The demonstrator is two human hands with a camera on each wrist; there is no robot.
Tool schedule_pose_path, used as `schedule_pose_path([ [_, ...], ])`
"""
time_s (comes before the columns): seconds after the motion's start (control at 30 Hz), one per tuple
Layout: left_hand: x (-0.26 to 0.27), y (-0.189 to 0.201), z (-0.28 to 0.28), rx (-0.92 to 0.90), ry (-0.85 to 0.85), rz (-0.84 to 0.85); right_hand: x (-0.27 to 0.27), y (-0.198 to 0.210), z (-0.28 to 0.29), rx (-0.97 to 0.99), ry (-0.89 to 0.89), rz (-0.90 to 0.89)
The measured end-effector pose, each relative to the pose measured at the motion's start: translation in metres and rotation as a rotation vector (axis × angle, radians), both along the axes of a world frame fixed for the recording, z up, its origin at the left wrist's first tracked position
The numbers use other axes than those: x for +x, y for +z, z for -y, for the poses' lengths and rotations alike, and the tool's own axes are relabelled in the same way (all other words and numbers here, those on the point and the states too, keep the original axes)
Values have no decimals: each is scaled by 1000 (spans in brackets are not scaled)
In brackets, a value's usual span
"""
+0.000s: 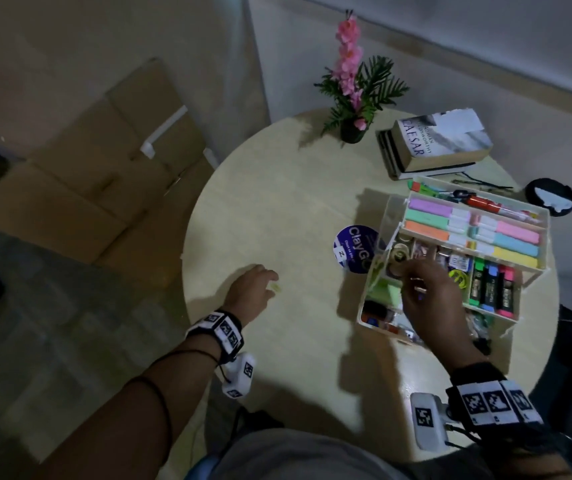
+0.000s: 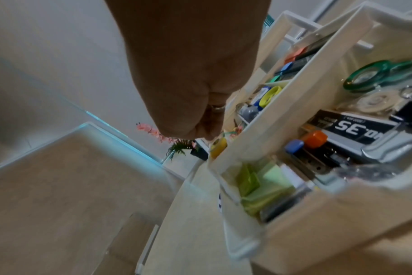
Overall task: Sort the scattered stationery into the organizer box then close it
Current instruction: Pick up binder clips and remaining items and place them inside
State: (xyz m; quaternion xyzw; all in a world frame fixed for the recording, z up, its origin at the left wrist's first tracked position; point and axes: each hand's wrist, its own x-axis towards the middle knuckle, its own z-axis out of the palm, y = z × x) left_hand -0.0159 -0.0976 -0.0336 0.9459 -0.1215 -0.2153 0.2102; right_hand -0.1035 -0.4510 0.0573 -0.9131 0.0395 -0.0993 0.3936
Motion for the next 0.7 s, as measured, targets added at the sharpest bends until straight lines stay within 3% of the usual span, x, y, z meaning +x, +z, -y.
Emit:
schedule_pose_path([
  [0.1,8,-1,3,6,-79,30,-6,-8,-28,-26,126,-50],
  [0.33,15,-8,0,106,-293,59,-24,-42,-67,-100,216,-267],
  [0.6,6,-10,2,197,-476,184,-33,-44,-78,-140,157,-346],
  [0.7,5,-1,9,34,-392,70,-35,-43,-85,-146,110,-319],
])
